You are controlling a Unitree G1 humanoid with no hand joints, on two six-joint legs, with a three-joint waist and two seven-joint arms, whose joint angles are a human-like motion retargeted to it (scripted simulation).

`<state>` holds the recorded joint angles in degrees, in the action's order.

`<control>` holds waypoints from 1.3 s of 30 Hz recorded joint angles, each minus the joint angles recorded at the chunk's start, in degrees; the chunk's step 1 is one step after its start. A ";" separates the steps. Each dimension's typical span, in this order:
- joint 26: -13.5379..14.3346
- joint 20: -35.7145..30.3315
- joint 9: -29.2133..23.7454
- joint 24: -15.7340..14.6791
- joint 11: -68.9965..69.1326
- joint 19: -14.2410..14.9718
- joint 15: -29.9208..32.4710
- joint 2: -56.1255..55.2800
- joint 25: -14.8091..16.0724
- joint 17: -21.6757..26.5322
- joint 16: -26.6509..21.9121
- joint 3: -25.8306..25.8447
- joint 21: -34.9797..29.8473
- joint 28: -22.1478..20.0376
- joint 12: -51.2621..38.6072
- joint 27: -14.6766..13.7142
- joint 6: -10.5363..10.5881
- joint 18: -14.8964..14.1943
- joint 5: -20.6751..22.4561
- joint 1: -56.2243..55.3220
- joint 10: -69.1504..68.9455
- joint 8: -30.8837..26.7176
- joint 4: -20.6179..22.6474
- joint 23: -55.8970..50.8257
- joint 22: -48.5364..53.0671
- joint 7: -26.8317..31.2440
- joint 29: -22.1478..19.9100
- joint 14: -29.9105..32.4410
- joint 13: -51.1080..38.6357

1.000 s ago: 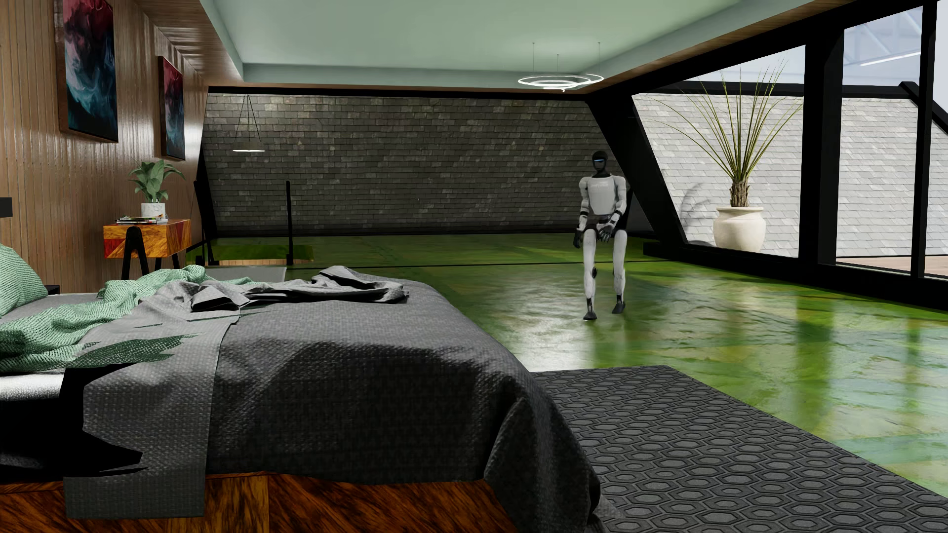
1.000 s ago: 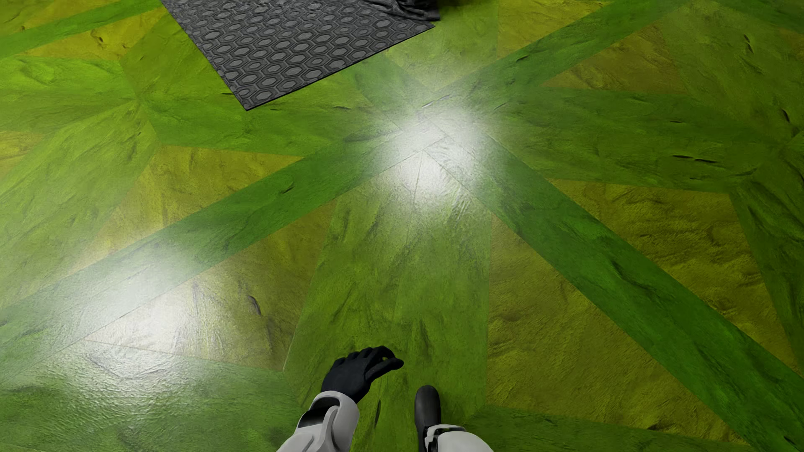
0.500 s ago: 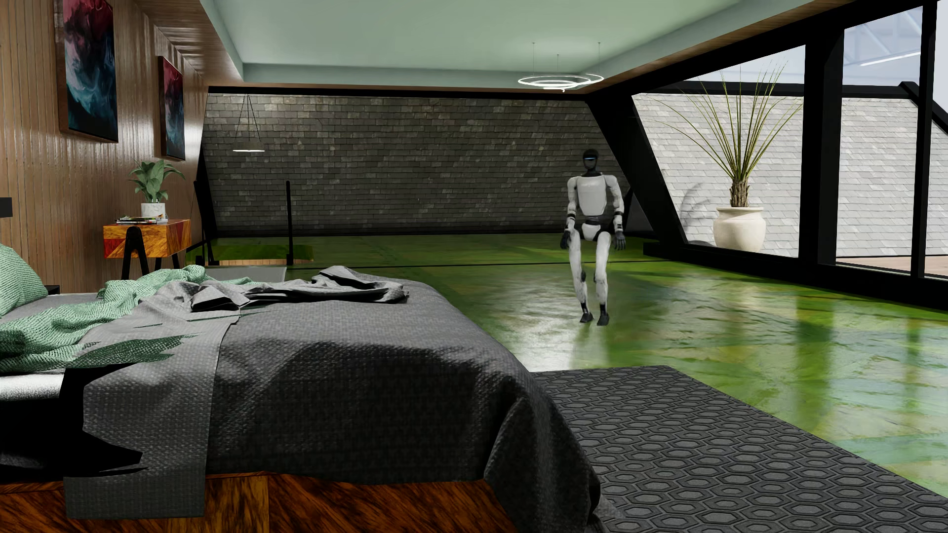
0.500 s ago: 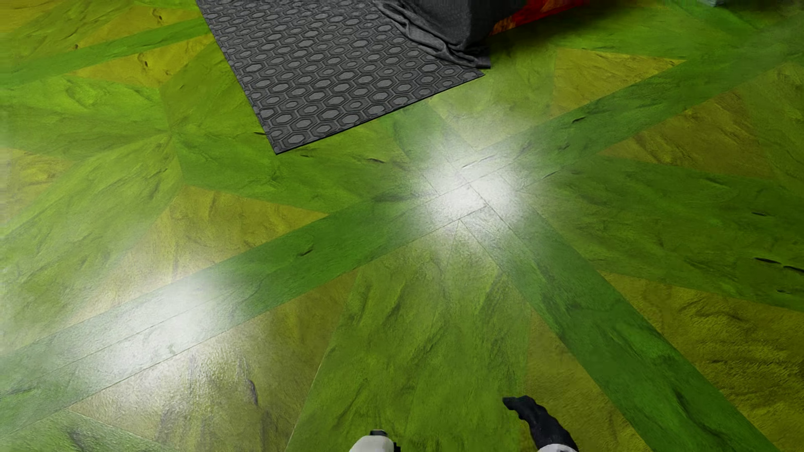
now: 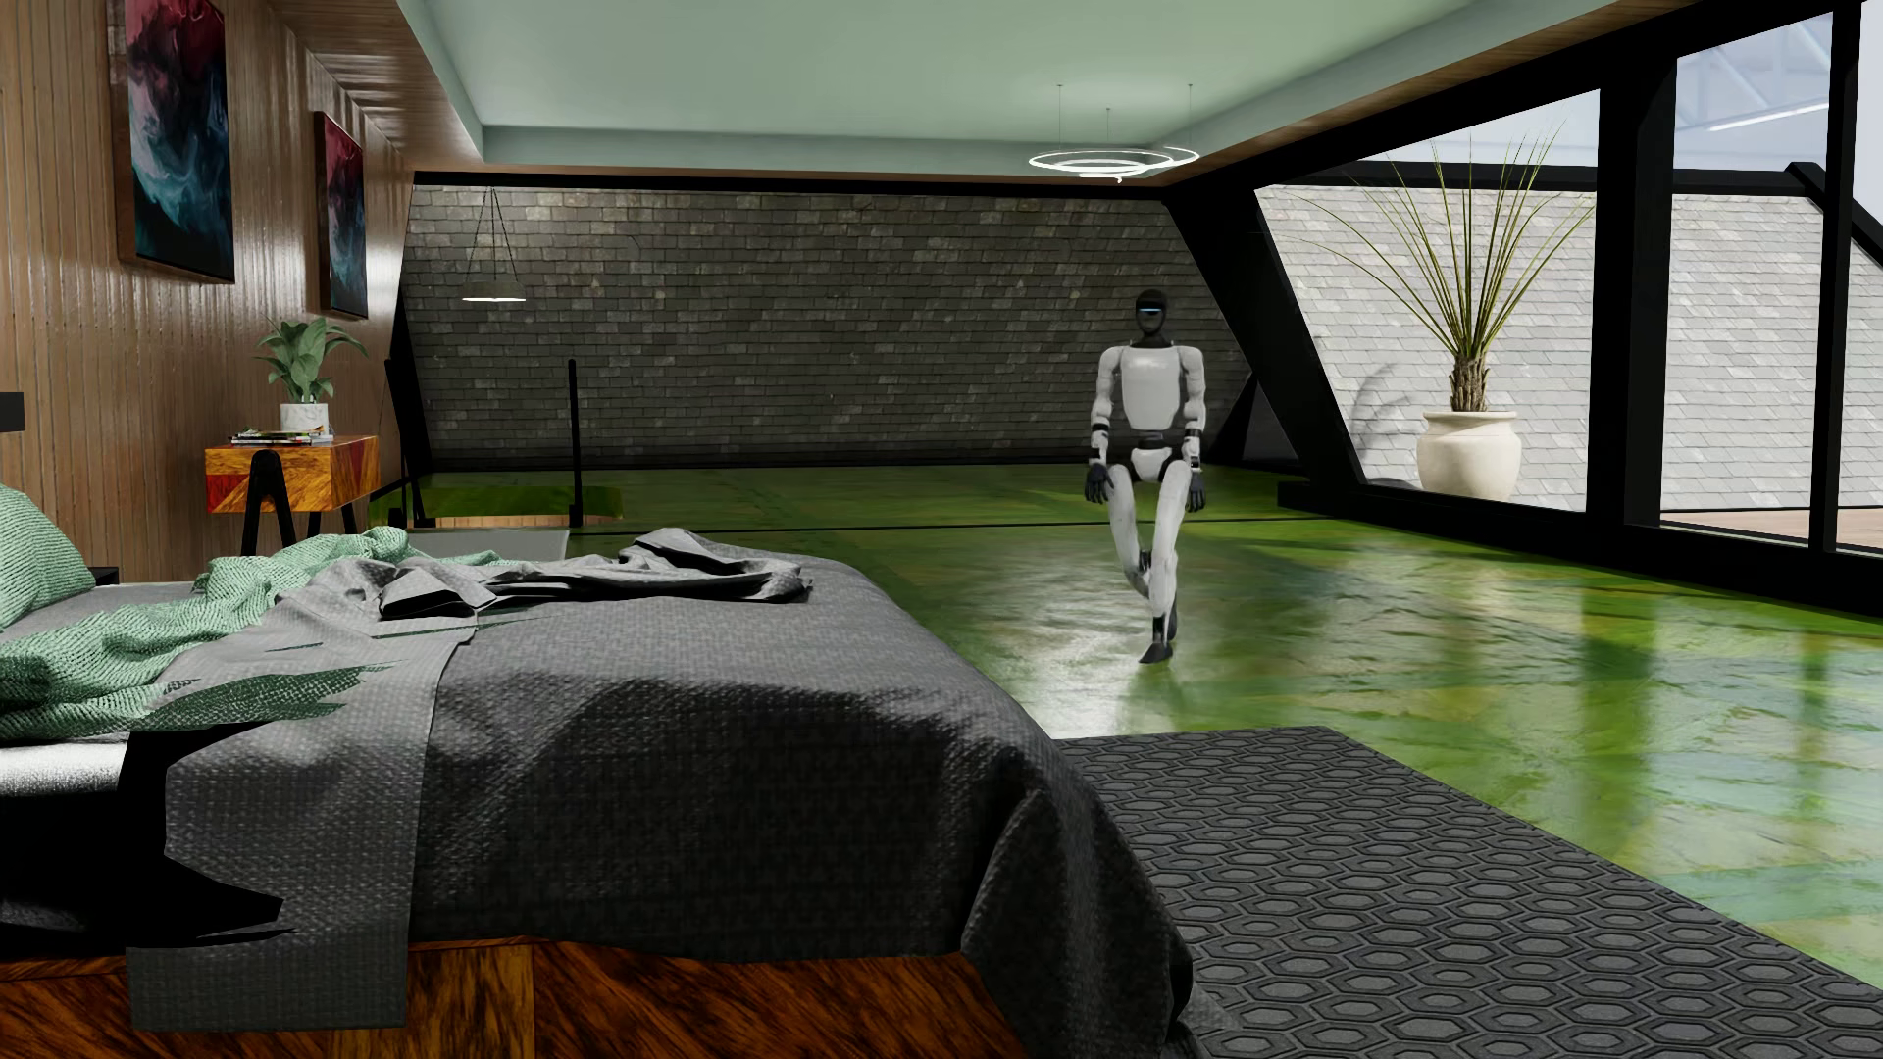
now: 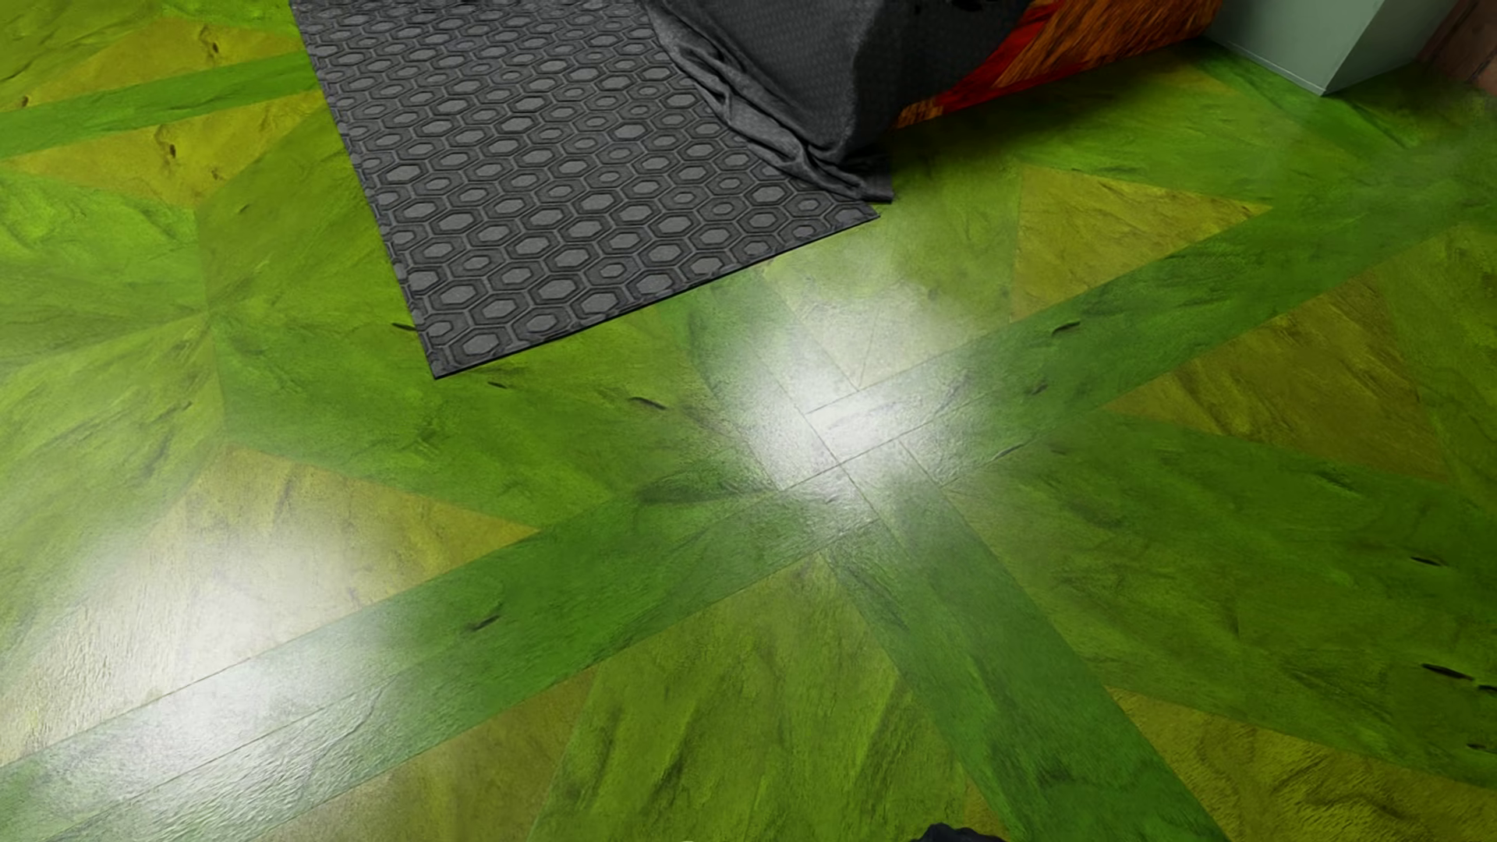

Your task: Go to the bed

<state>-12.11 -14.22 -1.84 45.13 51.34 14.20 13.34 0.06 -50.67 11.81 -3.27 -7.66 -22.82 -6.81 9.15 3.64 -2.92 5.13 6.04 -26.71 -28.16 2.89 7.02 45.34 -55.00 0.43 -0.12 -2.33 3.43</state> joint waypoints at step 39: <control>-1.53 -3.78 2.38 -4.45 -35.77 -16.17 -29.83 11.60 1.84 -5.50 -4.21 2.66 12.87 -6.10 -0.42 1.78 7.43 -5.55 3.86 -4.01 15.71 6.47 -5.56 4.10 3.71 4.32 -9.10 8.76 -7.72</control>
<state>-13.64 -18.01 0.54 40.68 15.57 -1.97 -16.50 11.66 -48.82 6.31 -7.48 -5.00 -9.96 -12.91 8.74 5.41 4.51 -0.42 9.90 -30.73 -12.45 9.36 1.46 49.43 -51.29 4.74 -9.21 6.43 -4.29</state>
